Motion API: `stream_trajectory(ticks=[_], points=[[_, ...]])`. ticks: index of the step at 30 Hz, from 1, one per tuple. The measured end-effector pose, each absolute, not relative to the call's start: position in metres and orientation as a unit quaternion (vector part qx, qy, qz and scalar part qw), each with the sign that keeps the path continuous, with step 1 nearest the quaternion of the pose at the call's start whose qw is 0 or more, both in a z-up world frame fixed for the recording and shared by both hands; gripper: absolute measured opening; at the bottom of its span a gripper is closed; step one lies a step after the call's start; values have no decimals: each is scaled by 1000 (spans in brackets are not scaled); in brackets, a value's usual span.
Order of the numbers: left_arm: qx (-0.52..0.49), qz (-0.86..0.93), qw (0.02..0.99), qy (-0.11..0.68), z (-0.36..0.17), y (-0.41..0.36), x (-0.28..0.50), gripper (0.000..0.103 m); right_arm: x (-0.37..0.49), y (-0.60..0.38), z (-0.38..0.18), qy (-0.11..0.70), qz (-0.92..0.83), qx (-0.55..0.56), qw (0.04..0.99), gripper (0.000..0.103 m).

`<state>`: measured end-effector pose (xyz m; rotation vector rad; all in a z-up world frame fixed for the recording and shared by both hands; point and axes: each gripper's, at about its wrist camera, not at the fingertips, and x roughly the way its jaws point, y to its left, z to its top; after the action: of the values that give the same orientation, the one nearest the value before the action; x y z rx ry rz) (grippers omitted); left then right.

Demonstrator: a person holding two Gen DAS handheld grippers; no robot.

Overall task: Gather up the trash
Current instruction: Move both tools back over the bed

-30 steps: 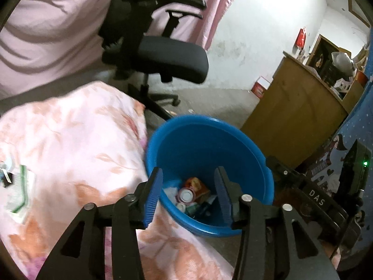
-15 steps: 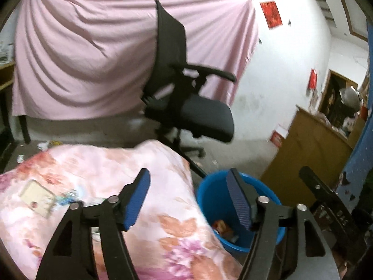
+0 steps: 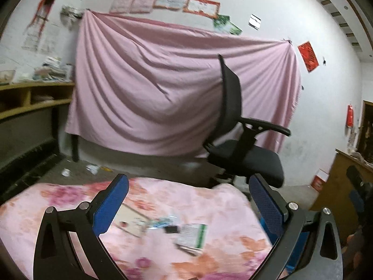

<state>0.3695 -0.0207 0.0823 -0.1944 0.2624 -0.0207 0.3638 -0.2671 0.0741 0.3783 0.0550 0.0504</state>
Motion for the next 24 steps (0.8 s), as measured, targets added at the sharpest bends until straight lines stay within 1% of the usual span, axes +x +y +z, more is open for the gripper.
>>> stream_trajectory(ticks=[6, 17, 21, 24], points=[[-96, 31, 989, 105, 76, 21, 354, 101, 361, -224, 79, 11, 59, 154, 986, 103], [-122, 107, 983, 81, 44, 96, 331, 101, 367, -143, 62, 36, 123, 54, 990, 103], [-105, 115, 984, 84, 39, 106, 328, 101, 374, -123, 52, 61, 140, 30, 988, 103], [-102, 115, 983, 102, 32, 114, 333, 101, 386, -108, 40, 99, 146, 8, 984, 103]])
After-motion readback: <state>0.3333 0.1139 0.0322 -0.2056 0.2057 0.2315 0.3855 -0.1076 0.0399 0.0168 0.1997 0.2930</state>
